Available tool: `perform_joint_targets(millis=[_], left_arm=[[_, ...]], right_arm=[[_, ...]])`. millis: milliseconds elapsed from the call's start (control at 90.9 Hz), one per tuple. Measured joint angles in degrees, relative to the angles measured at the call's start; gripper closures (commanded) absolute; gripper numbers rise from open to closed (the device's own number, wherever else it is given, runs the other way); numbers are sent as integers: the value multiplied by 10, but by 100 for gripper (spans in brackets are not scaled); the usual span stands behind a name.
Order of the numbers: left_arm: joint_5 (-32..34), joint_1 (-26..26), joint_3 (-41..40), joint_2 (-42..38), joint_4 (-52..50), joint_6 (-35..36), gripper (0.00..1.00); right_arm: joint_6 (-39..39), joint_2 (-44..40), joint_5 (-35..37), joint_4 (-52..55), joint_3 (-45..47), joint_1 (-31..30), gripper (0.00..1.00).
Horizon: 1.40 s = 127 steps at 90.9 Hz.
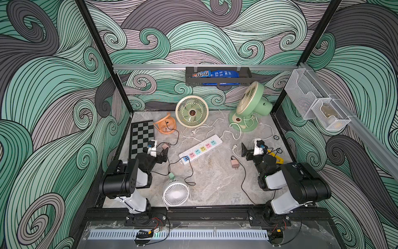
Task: Unplug the desk fan from the power strip
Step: Reset both arms
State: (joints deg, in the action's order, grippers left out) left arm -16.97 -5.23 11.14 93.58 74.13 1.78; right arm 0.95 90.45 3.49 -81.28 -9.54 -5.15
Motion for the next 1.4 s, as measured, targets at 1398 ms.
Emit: perform_joint_targets(millis=[1398], left_arm=[[61, 12, 101, -16, -186, -8, 1]], right_arm=[[4, 0, 3, 11, -21, 0, 1]])
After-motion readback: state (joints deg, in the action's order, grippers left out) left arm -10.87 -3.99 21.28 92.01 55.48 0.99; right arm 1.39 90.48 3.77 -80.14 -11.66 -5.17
